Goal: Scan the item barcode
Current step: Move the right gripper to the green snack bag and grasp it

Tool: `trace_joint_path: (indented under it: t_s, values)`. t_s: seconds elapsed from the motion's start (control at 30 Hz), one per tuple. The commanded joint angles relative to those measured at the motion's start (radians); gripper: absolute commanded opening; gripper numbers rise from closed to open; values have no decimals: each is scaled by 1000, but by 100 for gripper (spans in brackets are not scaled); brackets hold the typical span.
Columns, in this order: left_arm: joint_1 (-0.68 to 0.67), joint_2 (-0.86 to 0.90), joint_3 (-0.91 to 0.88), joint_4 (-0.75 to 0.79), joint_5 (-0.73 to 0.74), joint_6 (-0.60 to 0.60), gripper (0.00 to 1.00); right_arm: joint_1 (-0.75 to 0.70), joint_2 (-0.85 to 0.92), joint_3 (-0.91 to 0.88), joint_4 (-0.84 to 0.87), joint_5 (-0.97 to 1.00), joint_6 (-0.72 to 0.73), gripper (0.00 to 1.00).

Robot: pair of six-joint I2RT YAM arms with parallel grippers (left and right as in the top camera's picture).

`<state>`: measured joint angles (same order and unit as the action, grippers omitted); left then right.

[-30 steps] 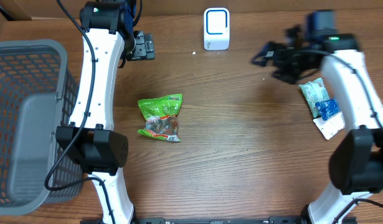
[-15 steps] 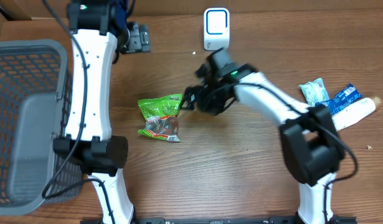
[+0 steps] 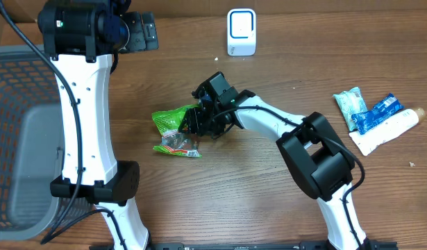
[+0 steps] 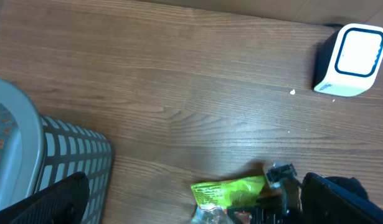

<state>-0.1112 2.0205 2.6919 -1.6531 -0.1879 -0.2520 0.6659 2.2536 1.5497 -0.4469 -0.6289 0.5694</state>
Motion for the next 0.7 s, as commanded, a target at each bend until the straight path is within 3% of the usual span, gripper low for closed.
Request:
trace_joint_path:
  t_s: [0.0,0.07,0.13,0.37,0.67]
  values:
    - [1,1,10,1,-3,20,100,24,36,-6,-61,16,91,46]
    - [0,1,9,0,-3,20,100,25,36,-6,-106,10,98,31]
    - [0,1,9,1,-3,20,100,25,36,-6,-121,4,98,4]
    - [0,1,9,0,-3,20,100,-94,-12,-4,-204,-202,168,4]
    - [0,1,9,0,-3,20,100,-343,-189,-4,-619,-238,289,4]
